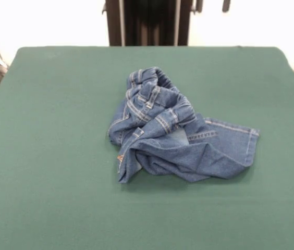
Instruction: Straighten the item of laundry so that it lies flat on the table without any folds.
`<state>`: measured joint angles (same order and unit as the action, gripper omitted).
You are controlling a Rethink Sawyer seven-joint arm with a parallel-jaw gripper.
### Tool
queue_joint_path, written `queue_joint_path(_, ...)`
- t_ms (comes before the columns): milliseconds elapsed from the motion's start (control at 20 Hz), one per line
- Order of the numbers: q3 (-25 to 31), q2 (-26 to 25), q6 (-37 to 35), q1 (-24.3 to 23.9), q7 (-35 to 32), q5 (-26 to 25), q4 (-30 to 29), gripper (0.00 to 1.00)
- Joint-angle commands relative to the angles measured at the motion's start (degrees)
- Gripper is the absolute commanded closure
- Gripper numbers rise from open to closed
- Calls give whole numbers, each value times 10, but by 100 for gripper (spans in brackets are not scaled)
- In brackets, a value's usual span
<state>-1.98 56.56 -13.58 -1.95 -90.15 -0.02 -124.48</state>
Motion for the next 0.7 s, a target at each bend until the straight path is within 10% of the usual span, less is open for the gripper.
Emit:
queue_joint_path(50,28,-128,47,-21,-121,16,-4,0)
queue_joint_path(700,-8,-226,126,-14,-112,11,59,0)
